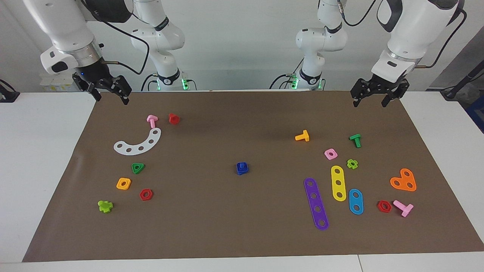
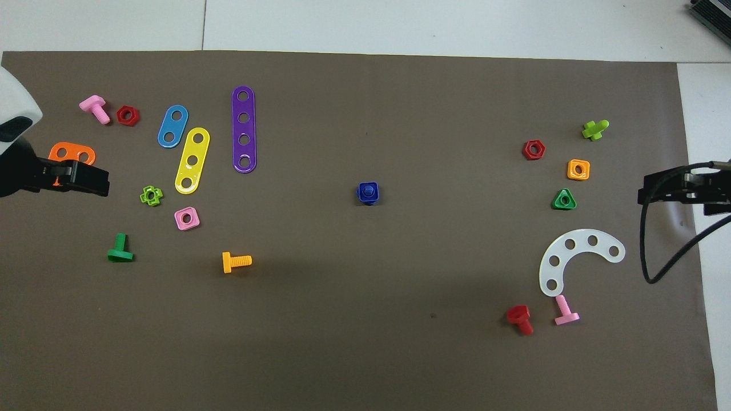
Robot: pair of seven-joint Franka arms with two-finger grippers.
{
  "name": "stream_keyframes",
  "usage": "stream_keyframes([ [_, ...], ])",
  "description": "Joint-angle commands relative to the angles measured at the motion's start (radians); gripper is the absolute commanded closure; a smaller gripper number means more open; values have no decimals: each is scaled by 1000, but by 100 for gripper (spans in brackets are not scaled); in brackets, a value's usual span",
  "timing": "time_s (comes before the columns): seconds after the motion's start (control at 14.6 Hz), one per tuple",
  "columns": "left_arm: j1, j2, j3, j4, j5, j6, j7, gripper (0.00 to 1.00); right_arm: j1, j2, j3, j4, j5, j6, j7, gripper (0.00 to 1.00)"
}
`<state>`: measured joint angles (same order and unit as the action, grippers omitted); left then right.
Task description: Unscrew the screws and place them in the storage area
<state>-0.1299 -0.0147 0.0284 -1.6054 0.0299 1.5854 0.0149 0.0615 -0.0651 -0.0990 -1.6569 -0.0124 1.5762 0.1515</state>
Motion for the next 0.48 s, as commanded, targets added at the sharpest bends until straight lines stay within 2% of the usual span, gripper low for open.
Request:
stream_keyframes([
  [0.0,9,-36,-4,-44,4,11,17,0,-5,-19,4,-17,2,-7,-29,0],
  [0.14,9,-37,-5,-53,2,18,17,0,-5,-19,4,-17,3,-7,-29,0],
  [0.41,-10,-22,-10,-67,-84,31,-28,1,-6,-19,4,-17,2,-7,-29,0],
])
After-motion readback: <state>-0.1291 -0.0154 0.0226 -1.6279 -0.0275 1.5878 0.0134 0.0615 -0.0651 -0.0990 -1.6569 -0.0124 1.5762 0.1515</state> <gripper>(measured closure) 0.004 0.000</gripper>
